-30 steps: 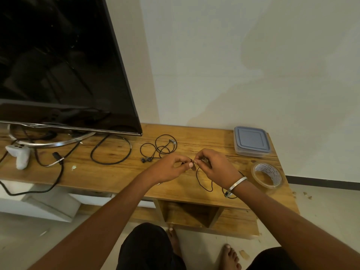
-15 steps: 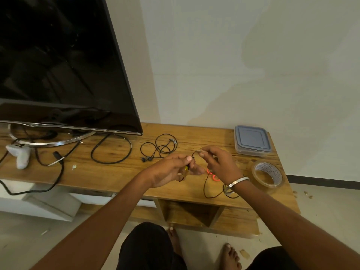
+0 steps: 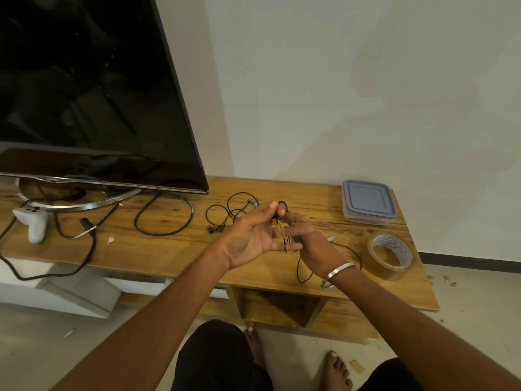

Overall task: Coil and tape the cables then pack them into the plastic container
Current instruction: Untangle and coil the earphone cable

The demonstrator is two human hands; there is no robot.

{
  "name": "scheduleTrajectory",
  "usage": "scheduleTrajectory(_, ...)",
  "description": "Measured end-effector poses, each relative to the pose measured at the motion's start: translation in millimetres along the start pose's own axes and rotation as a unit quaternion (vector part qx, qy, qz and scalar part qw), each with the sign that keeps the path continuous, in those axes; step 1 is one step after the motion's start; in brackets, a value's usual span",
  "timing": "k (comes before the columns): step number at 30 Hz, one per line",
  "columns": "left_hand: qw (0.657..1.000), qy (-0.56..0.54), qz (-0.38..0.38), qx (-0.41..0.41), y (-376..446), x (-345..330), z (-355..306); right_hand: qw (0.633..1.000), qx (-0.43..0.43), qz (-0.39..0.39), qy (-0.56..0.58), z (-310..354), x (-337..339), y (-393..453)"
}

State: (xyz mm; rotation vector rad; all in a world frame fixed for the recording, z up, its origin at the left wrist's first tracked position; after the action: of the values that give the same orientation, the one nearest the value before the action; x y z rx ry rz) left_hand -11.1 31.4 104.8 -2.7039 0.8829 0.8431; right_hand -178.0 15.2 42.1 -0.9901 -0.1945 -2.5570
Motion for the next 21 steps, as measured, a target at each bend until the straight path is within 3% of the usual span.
scheduleTrajectory(5, 0.997, 0.001, -0.053, -0.048, 4, -2, -6, 0.994, -0.034, 0.063, -0.084, 8, -4, -7)
scheduleTrajectory(10, 0.984, 0.103, -0.136, -0.050, 9, 1, 1, 0.991, -0.001, 0.096, -0.095, 16, -13, -8)
scheduleTrajectory(15, 0.923, 0.337, -0.173, -0.067, 4, 11, 0, 0.993, 0.033, 0.079, -0.080, 24, -6, -10)
scheduleTrajectory(21, 0.864, 0.483, -0.138, -0.024, -3, 42, 9, 0.999, 0.045, 0.010, -0.014, 22, 12, -7)
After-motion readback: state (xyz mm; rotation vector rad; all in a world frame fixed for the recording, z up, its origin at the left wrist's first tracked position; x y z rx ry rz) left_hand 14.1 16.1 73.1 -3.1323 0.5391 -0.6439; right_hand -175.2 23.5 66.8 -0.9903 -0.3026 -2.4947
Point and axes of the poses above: each hand's wrist, its own y-axis towards the middle knuckle, its own x-axis out of the back of the hand, z = x × y, the point moved 1 cm from there along y, towards the middle knuckle, and after that the axes turned 4 degrees about -x, right-handed, at the moved point
